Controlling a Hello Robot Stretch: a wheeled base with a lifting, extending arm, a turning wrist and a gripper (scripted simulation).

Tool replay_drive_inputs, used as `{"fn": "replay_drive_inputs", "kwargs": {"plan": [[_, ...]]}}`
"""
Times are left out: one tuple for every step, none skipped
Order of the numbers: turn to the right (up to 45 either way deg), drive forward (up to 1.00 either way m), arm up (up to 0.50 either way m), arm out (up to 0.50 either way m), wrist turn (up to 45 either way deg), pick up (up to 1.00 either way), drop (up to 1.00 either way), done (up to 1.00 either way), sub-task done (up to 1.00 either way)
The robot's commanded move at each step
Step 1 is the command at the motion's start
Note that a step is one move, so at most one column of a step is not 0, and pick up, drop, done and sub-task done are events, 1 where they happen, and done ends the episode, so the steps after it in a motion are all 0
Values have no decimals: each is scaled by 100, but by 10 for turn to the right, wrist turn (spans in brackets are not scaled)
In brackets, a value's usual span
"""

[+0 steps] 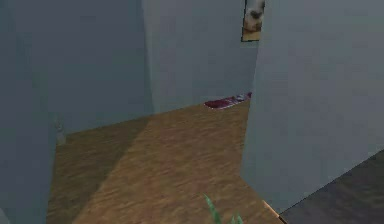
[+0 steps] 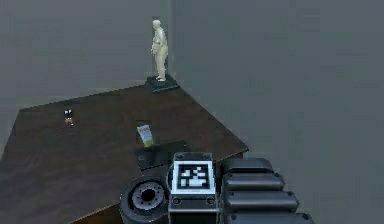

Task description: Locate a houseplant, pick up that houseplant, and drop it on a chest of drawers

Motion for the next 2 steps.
{"fn": "replay_drive_inputs", "kwargs": {"plan": [[-120,0,0,0,0,0,0,0,0],[0,60,0,0,0,0,0,0,0]]}}
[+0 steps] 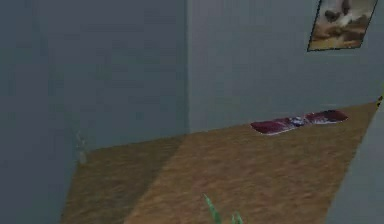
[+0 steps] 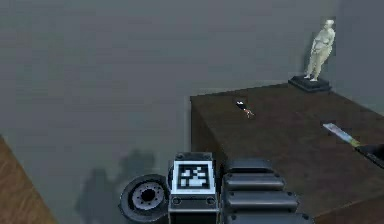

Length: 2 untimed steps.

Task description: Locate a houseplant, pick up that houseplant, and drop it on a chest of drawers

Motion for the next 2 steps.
{"fn": "replay_drive_inputs", "kwargs": {"plan": [[-450,0,0,0,0,0,0,0,0],[-450,0,0,0,0,0,0,0,0]]}}
